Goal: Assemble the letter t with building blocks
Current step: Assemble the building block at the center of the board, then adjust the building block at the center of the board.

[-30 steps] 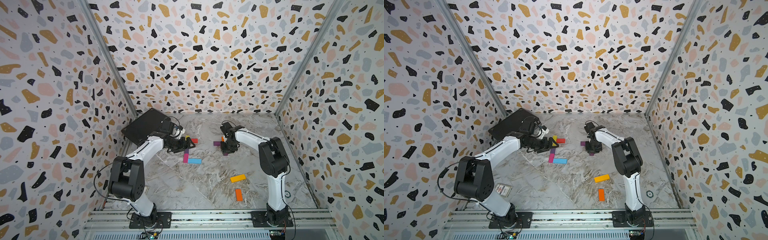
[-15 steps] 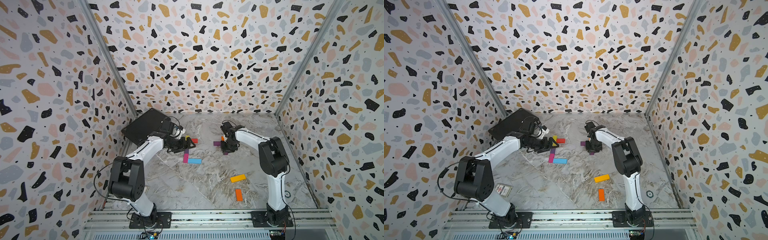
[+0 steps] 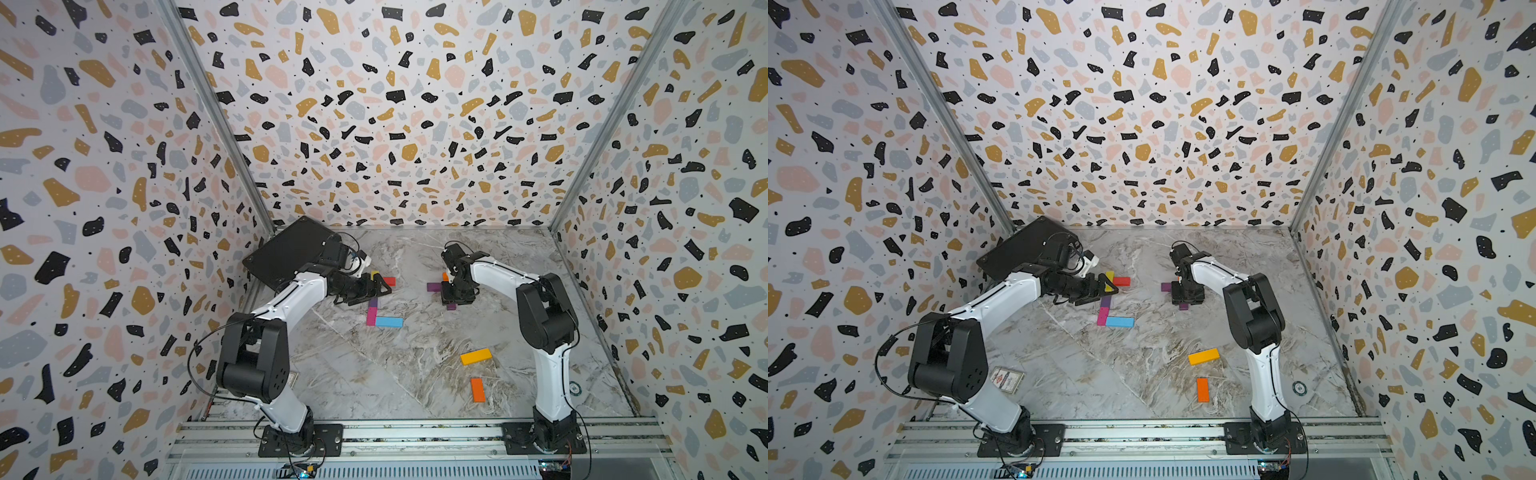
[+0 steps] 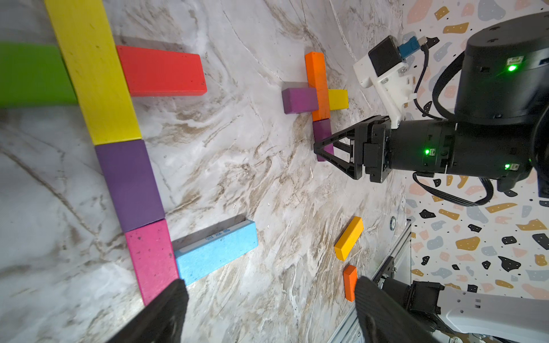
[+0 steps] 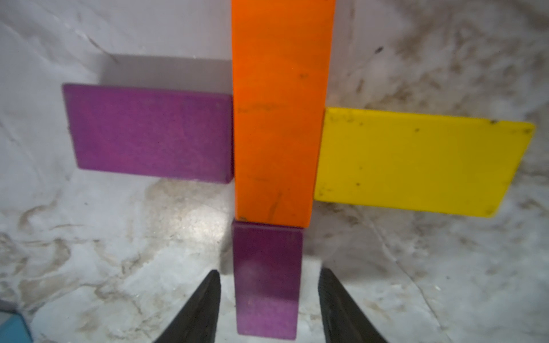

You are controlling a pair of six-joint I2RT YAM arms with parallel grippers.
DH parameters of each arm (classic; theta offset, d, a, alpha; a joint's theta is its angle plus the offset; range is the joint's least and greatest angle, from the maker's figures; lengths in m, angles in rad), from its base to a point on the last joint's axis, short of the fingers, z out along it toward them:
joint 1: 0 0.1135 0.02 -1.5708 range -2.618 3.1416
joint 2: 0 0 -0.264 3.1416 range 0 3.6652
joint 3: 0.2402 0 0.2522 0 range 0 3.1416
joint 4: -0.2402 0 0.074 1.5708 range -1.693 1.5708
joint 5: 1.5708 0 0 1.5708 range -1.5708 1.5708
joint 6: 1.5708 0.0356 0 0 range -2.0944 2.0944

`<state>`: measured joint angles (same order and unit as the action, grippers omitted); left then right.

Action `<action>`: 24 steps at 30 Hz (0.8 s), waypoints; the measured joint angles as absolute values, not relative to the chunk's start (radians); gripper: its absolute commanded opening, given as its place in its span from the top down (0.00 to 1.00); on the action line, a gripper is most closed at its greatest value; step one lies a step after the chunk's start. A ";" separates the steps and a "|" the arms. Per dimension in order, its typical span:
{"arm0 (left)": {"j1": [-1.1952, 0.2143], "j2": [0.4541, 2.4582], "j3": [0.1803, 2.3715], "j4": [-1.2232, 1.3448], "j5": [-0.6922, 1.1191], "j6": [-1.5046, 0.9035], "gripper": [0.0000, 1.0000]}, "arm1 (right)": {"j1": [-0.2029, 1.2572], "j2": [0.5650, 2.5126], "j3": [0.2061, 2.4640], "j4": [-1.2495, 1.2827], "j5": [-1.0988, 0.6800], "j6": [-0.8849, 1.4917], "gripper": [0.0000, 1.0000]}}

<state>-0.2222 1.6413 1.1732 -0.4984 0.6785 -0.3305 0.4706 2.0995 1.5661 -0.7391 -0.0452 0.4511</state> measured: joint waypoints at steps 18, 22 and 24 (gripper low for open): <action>-0.270 1.598 1.138 -0.509 0.611 -0.358 0.24 | 0.459 1.622 1.308 -0.720 -0.052 0.422 0.51; -0.383 1.646 1.151 -0.515 0.578 -0.374 0.42 | 0.431 1.675 1.204 -0.678 -0.068 0.421 0.60; -0.435 1.684 1.171 -0.514 0.563 -0.391 0.50 | 0.416 1.711 1.170 -0.653 -0.070 0.418 0.63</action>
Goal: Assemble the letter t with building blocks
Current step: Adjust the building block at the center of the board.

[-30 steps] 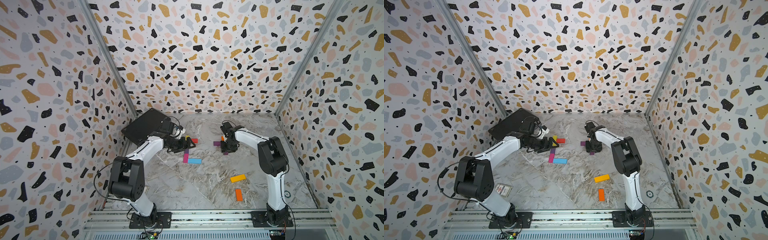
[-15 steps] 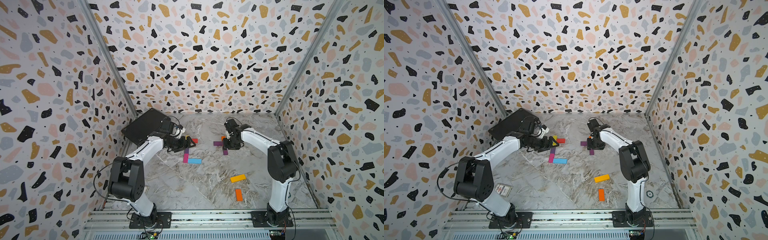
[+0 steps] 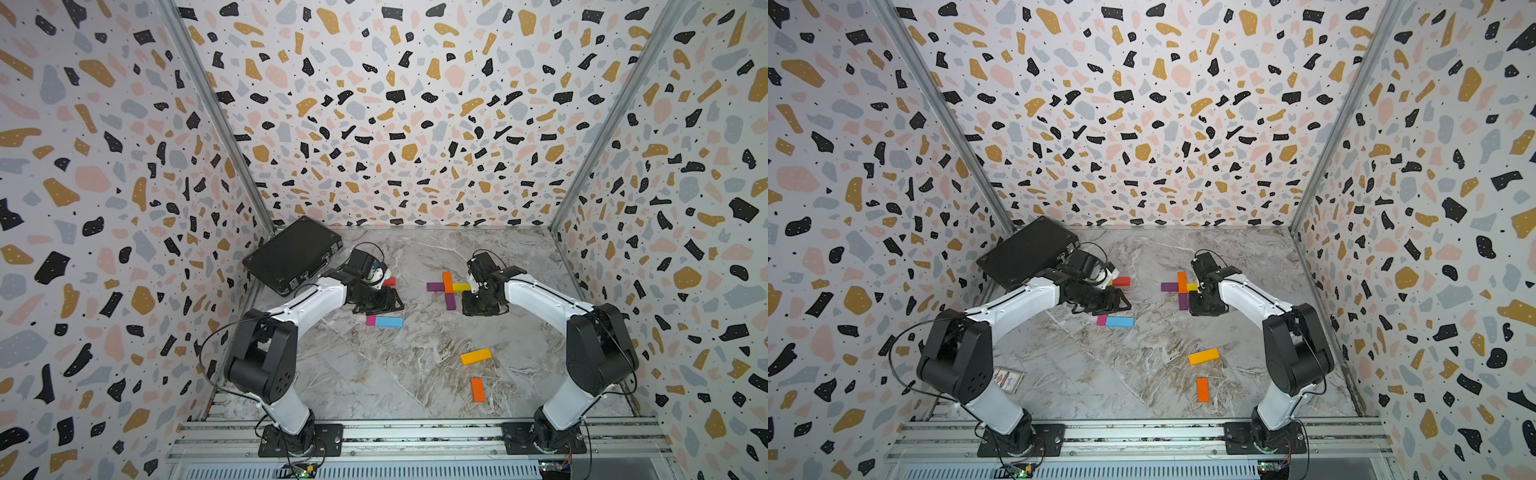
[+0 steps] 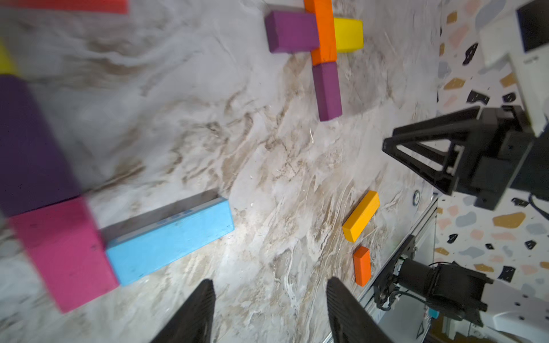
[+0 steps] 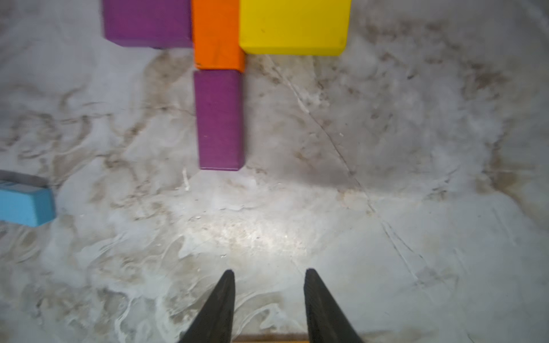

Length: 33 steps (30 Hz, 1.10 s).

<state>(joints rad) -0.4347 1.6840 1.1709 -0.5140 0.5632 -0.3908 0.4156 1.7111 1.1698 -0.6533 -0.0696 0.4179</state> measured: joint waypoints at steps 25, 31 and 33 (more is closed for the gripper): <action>-0.540 2.071 1.517 -0.514 0.508 -0.474 0.76 | 0.351 1.916 1.254 -0.474 -0.155 0.347 0.69; -0.540 2.113 1.557 -0.492 0.514 -0.487 0.77 | 0.350 1.925 1.264 -0.467 -0.185 0.350 0.71; -0.541 2.131 1.563 -0.483 0.517 -0.495 0.77 | 0.350 1.925 1.264 -0.467 -0.196 0.352 0.71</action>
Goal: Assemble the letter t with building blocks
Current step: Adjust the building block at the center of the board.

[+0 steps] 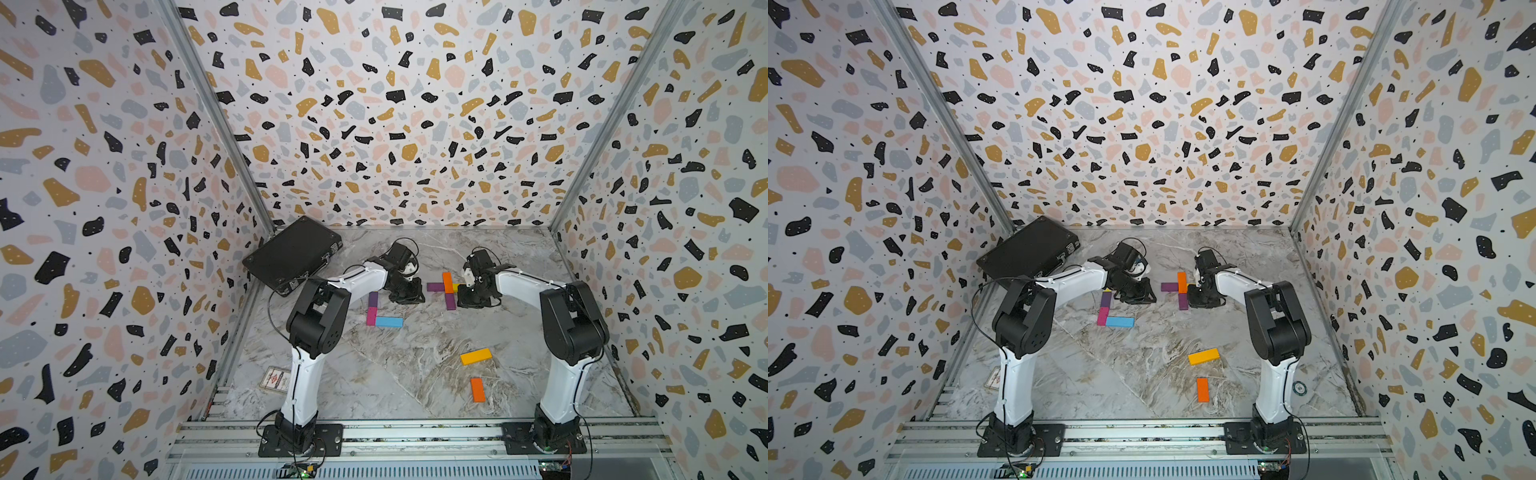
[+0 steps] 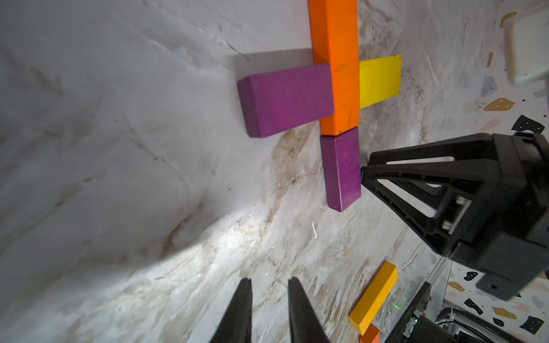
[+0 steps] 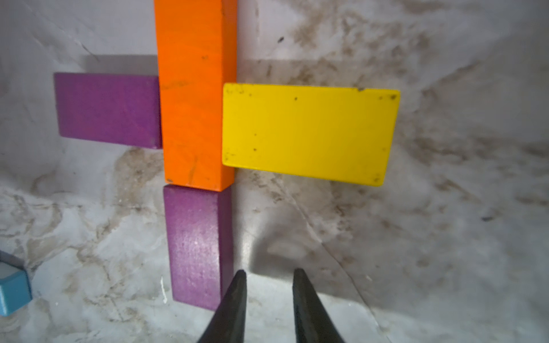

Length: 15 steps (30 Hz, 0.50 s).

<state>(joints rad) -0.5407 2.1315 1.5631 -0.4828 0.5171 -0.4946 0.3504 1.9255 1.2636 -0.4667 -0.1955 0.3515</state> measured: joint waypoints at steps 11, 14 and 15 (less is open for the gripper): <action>-0.567 2.194 1.614 -0.451 0.533 -0.525 0.76 | 0.350 1.925 1.258 -0.458 -0.226 0.360 0.71; -0.571 2.200 1.626 -0.443 0.540 -0.534 0.76 | 0.350 1.925 1.258 -0.457 -0.231 0.361 0.71; -0.572 2.204 1.631 -0.443 0.541 -0.537 0.76 | 0.350 1.925 1.258 -0.457 -0.232 0.362 0.72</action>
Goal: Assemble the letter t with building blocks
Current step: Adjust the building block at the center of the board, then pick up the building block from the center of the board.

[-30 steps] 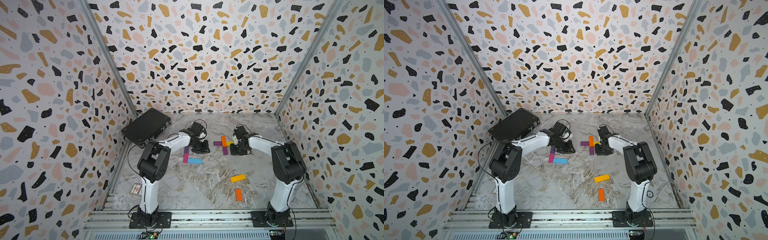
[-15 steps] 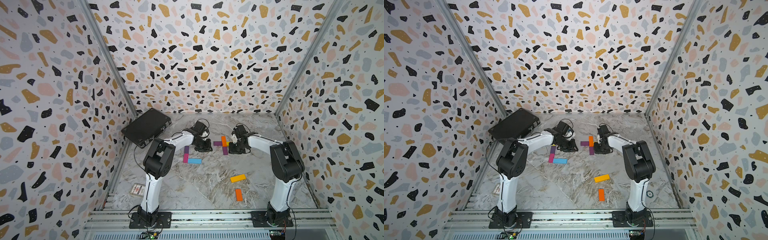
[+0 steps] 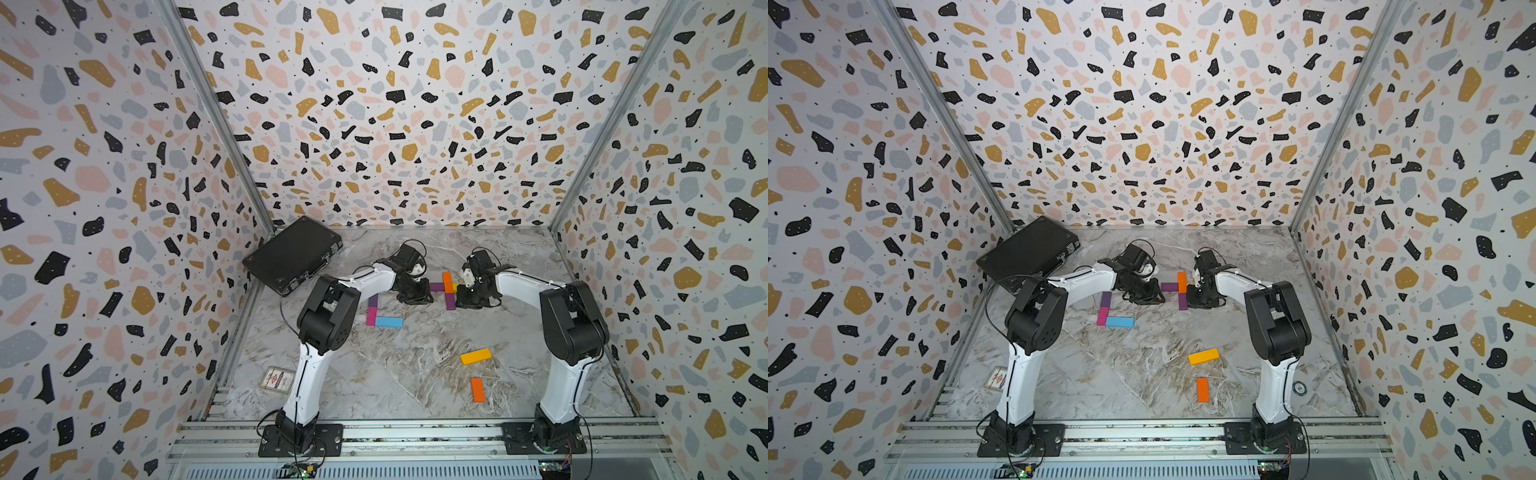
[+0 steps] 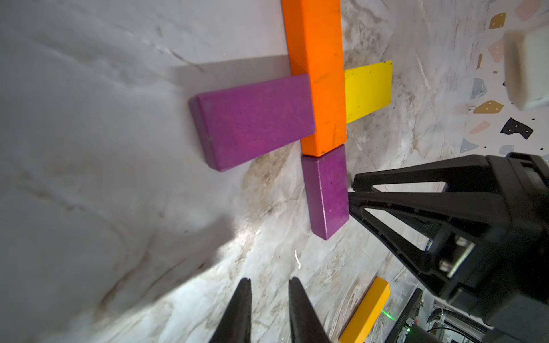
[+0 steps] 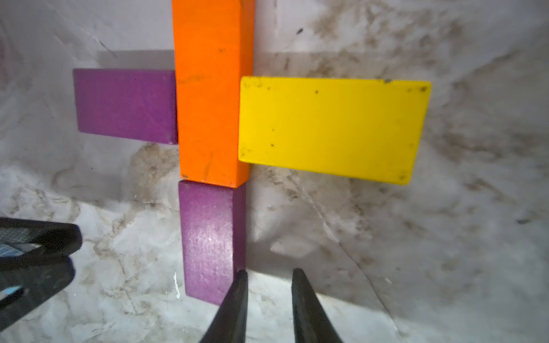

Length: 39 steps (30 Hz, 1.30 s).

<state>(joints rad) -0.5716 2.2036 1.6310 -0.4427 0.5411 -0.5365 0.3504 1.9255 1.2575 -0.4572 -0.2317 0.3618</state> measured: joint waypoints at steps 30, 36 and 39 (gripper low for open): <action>-0.581 1.600 1.307 -0.632 0.595 -0.358 0.45 | 0.476 1.216 0.921 -0.739 -0.026 0.445 0.69; -0.604 1.445 0.994 -0.667 0.706 -0.355 0.37 | 0.708 1.080 0.772 -0.863 -0.029 0.639 0.62; -0.632 1.361 0.892 -0.666 0.729 -0.374 0.33 | 0.785 1.031 0.733 -0.881 -0.031 0.728 0.58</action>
